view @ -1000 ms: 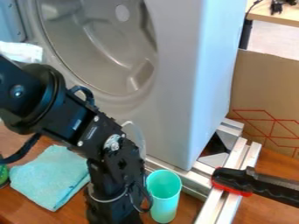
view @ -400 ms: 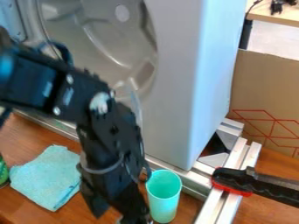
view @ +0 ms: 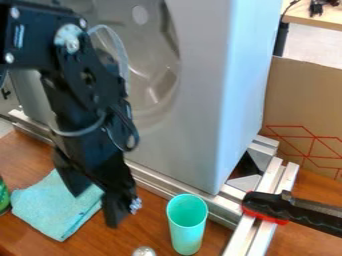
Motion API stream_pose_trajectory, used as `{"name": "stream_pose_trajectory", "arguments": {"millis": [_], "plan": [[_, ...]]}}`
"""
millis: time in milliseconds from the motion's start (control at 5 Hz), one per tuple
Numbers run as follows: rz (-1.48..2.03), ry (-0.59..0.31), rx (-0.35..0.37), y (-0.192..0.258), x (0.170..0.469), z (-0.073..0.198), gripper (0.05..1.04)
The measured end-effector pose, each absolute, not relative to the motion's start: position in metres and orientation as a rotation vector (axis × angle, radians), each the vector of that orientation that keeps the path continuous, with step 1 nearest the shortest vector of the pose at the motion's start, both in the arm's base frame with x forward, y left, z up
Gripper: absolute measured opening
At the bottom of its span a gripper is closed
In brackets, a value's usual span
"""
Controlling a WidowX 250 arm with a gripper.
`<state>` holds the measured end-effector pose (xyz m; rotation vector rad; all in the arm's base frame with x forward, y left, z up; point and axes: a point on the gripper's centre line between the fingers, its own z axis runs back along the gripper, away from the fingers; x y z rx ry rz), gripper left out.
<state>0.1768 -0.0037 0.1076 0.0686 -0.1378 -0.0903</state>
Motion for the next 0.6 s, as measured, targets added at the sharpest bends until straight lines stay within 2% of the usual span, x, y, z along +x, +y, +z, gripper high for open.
{"name": "stream_pose_trajectory", "arguments": {"millis": [200, 400, 600], "plan": [[-0.058, -0.132, 0.148, 0.043, 0.18, 0.117, 1.001], [0.042, -0.128, 0.177, 0.089, 0.174, 0.117, 1.001], [0.061, -0.147, 0.149, 0.117, 0.182, 0.109, 1.001]]}}
